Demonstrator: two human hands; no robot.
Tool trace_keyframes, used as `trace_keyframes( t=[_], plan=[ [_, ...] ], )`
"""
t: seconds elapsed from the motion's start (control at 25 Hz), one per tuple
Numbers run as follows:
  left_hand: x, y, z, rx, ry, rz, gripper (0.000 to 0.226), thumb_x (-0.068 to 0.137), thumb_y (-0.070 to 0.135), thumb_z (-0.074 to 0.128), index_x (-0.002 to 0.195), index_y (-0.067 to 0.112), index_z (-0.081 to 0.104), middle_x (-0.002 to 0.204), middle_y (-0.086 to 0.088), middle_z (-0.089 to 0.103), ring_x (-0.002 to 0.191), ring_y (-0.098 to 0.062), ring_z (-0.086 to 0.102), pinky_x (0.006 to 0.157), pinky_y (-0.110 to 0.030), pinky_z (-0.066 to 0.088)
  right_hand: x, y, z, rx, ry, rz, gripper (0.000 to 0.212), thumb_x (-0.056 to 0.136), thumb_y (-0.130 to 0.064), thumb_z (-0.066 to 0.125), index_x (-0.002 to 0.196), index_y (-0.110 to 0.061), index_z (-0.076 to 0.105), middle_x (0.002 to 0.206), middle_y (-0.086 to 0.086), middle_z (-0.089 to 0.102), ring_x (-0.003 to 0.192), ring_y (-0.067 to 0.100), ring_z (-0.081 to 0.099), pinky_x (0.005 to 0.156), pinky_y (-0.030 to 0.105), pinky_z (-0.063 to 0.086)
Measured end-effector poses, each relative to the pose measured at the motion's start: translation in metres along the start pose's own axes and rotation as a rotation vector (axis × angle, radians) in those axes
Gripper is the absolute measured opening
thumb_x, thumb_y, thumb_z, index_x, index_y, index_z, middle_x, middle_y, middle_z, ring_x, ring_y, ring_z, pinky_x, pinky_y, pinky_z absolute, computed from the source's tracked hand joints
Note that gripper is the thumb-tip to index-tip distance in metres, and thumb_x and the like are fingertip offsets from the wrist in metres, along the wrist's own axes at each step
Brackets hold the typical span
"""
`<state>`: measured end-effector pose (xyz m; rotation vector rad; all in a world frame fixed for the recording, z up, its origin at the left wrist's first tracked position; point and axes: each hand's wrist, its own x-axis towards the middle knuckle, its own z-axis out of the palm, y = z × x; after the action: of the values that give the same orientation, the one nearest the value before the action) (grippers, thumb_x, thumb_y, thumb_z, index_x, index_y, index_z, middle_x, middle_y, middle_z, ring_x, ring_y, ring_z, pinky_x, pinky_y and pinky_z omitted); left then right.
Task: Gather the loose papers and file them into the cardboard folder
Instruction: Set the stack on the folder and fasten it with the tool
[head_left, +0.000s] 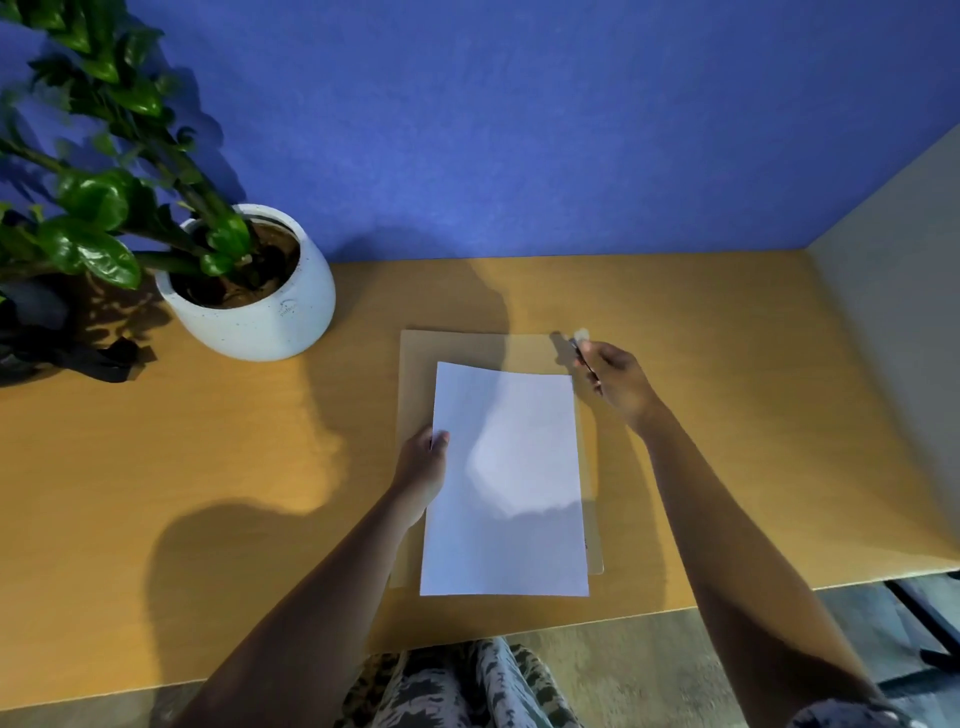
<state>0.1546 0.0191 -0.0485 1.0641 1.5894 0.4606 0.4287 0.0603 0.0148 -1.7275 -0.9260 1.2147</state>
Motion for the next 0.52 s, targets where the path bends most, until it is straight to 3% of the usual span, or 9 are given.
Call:
trace_keyframes(
  t=[0.16,0.32,0.52],
  plan=[
    [0.002,0.001,0.001,-0.017,0.001,0.008,0.028,0.104,0.024,0.041,0.108,0.01,0.065,0.09,-0.007,0.061,0.072,-0.016,0.048,0.06,-0.027,0.036,-0.01,0.049,-0.024,-0.055,0.269,0.149,0.032,0.103,-0.029,0.053,0.12,-0.003,0.062,0.094,0.005,0.057,0.083,0.018,0.052,0.075,0.027,0.041],
    [0.003,0.0,0.001,-0.02,0.009,0.024,0.03,0.104,0.023,0.041,0.114,0.009,0.066,0.099,-0.011,0.066,0.077,-0.016,0.052,0.066,-0.028,0.039,-0.023,0.075,-0.034,-0.245,0.501,0.149,0.035,0.099,-0.024,0.058,0.127,-0.003,0.059,0.118,0.015,0.066,0.105,0.032,0.062,0.083,0.031,0.044],
    [0.003,-0.001,0.001,-0.014,0.02,0.035,0.033,0.105,0.023,0.041,0.125,0.01,0.063,0.112,-0.006,0.068,0.091,-0.019,0.059,0.074,-0.027,0.043,-0.028,0.082,-0.036,-0.444,0.629,0.154,0.037,0.097,-0.012,0.06,0.132,0.001,0.057,0.133,0.023,0.053,0.115,0.04,0.057,0.093,0.037,0.044]
  ],
)
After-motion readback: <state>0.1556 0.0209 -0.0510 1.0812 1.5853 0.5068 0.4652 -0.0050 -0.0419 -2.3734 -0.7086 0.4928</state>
